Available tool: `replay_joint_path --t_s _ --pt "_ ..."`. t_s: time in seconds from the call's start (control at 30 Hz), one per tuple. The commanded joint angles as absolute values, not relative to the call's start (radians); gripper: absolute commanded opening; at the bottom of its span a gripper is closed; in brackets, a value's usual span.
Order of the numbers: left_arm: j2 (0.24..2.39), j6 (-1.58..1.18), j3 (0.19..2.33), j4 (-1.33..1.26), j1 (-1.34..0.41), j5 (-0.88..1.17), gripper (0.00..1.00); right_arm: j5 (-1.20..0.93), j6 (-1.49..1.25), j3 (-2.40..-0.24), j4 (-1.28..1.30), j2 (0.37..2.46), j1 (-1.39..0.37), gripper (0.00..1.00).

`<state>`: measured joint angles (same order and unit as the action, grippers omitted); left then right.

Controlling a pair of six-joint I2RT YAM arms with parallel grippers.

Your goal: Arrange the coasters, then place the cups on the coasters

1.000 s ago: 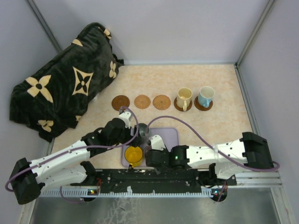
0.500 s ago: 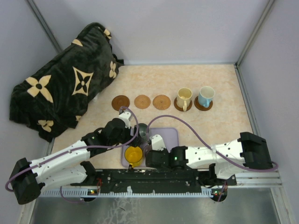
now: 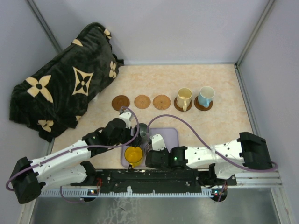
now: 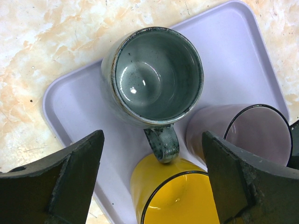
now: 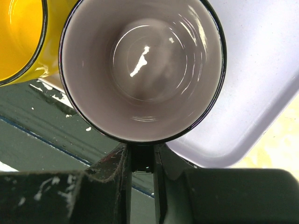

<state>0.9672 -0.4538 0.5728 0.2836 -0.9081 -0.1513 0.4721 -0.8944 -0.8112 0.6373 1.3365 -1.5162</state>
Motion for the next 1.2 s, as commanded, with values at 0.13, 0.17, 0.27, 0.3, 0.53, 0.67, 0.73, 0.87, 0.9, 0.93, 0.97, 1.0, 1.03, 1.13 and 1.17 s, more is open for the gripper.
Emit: replay_joint_path --t_s 0.13,0.17,0.27,0.3,0.53,0.67,0.73,0.87,0.9,0.93,0.97,1.0,1.03,1.13,1.17 --pt "0.95 -0.468 0.568 0.266 -0.915 -0.173 0.92 0.622 -0.935 -0.842 0.688 1.333 -1.525 0.0" --pt "0.946 -0.468 0.568 0.266 -0.916 -0.178 0.92 0.643 -0.942 -0.847 0.693 1.32 -1.525 0.0" --pt "0.93 -0.467 0.568 0.266 -0.914 -0.194 0.92 0.716 -0.96 -0.86 0.715 1.285 -1.525 0.0" --pt "0.926 -0.468 0.567 0.265 -0.914 -0.199 0.92 0.744 -0.967 -0.867 0.727 1.275 -1.523 0.0" --pt "0.907 -0.469 0.566 0.259 -0.915 -0.232 0.92 0.819 -0.945 -0.905 0.72 1.227 -1.416 0.0" --pt "0.902 -0.469 0.561 0.256 -0.915 -0.254 0.92 0.8 -0.835 -0.914 0.614 1.2 -1.308 0.0" --pt "0.901 -0.469 0.557 0.255 -0.914 -0.265 0.93 0.769 -0.772 -0.93 0.556 1.201 -1.225 0.0" --pt "0.894 -0.47 0.551 0.256 -0.916 -0.298 0.93 0.697 -0.651 -0.996 0.463 1.258 -1.087 0.0" --pt "0.892 -0.474 0.55 0.259 -0.915 -0.31 0.93 0.685 -0.626 -1.02 0.448 1.278 -1.063 0.0" --pt "0.888 -0.483 0.547 0.262 -0.916 -0.322 0.93 0.677 -0.605 -1.047 0.435 1.305 -1.041 0.0" --pt "0.884 -0.49 0.544 0.265 -0.916 -0.337 0.93 0.67 -0.587 -1.072 0.422 1.332 -1.02 0.0" --pt "0.878 -0.494 0.541 0.265 -0.914 -0.35 0.94 0.662 -0.572 -1.1 0.411 1.358 -1.0 0.0" --pt "0.872 -0.499 0.537 0.265 -0.916 -0.365 0.94 0.645 -0.561 -1.124 0.398 1.387 -0.981 0.0" --pt "0.861 -0.501 0.526 0.261 -0.913 -0.386 0.94 0.591 -0.538 -1.194 0.355 1.467 -0.925 0.0" --pt "0.861 -0.499 0.525 0.261 -0.913 -0.388 0.94 0.58 -0.532 -1.218 0.349 1.493 -0.911 0.0"
